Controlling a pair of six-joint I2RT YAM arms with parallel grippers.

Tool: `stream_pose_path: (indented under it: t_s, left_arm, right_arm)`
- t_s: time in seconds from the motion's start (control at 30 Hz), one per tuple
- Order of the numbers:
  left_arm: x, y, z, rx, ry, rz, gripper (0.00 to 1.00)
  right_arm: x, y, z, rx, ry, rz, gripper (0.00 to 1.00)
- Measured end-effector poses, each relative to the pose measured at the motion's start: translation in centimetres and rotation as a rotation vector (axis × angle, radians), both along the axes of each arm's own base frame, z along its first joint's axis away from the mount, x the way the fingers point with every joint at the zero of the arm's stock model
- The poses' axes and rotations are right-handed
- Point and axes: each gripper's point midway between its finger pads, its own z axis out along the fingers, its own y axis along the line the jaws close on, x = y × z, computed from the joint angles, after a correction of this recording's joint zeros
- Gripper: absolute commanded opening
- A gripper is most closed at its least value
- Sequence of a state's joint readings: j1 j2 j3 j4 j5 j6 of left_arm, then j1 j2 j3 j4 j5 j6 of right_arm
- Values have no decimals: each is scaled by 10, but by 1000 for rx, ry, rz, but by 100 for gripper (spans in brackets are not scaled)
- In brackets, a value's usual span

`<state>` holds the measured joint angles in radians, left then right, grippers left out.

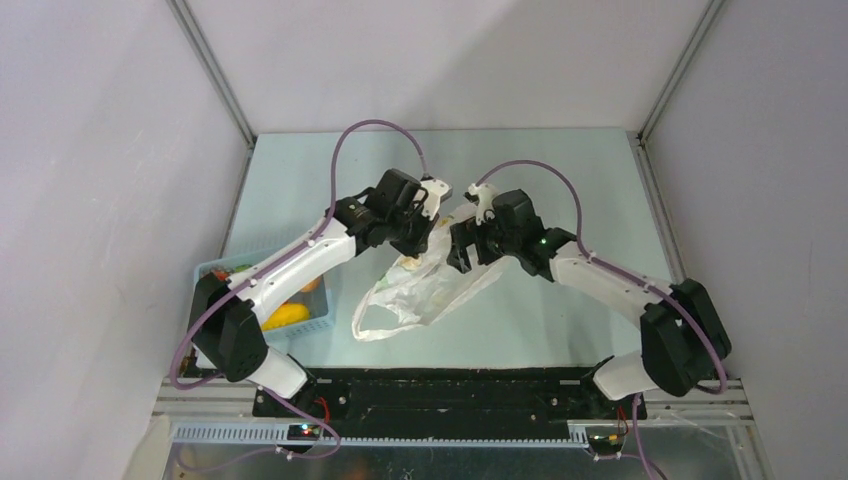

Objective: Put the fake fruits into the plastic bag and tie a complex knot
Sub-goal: Open the plastic bag at the center of the board.

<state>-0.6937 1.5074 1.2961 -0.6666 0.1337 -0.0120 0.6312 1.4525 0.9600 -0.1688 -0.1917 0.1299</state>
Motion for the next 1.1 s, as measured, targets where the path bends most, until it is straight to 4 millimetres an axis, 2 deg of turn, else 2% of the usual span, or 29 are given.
stream_pose_path:
  t_s: [0.27,0.43,0.63,0.77,0.97,1.1]
  left_arm:
    - [4,-1,1,-30,15,42,0]
    - [13,3,4,-79,39,95,0]
    - [30,12,3,-175,86,193,0]
    - [38,17,-1,-253,133,251,0]
    - [47,19,-1,-327,156,303,0]
    - [58,32,-5,-357,166,377,0]
  right_arm:
    - [-59,30,66,251,36,271,99]
    - [-92,39,95,377,106,392,100]
    - [-120,42,126,497,189,467,100]
    - [-134,45,159,604,212,516,100]
    - [-145,48,183,691,273,558,100]
    - [-149,46,190,705,281,548,100]
